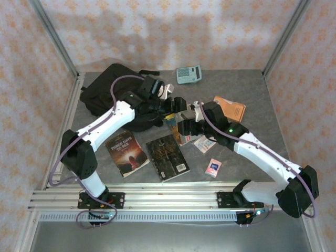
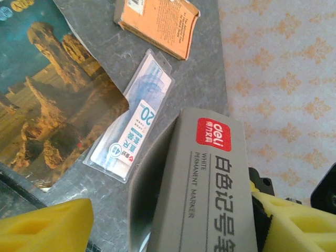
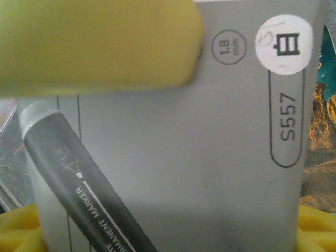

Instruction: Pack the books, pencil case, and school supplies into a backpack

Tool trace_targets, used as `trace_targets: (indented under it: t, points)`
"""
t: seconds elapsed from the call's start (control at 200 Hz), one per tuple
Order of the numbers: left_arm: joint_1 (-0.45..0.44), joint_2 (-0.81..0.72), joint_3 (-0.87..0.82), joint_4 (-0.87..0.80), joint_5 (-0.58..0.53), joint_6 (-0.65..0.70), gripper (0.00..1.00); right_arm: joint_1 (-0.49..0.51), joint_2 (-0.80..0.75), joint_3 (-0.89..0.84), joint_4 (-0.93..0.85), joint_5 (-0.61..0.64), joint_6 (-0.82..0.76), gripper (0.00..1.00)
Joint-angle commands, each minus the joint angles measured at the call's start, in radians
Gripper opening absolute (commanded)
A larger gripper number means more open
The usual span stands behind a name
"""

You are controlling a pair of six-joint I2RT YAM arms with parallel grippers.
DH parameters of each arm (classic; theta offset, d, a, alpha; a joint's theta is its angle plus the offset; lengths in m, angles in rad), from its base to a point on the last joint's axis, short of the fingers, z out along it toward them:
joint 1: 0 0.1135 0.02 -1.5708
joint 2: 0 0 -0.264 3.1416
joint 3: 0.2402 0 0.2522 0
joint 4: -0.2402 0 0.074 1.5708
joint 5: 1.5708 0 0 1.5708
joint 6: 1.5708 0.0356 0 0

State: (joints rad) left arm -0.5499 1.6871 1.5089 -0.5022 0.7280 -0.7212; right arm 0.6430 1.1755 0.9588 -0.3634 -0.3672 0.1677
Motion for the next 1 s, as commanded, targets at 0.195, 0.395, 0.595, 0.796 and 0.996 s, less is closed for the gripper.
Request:
trace_targets:
  t: [0.195, 0.395, 0.595, 0.796, 0.996]
  points:
    - [-0.016, 0.02, -0.062, 0.154, 0.085, -0.095, 0.44, 0.007, -0.018, -0.037, 0.112, 0.025, 0.04, 0.73]
    - [-0.012, 0.01, -0.067, 0.162, 0.072, -0.105, 0.28, 0.007, -0.029, -0.049, 0.111, 0.065, 0.058, 0.85]
    - [0.04, -0.034, -0.099, 0.177, 0.031, -0.138, 0.25, 0.007, -0.1, -0.068, 0.073, 0.241, 0.106, 0.99]
    - [0.123, -0.128, -0.215, 0.293, -0.024, -0.258, 0.25, -0.002, -0.194, -0.082, 0.05, 0.371, 0.34, 1.0]
    - [0.158, -0.22, -0.324, 0.458, -0.079, -0.429, 0.25, -0.055, -0.213, -0.141, 0.215, 0.214, 0.724, 1.0]
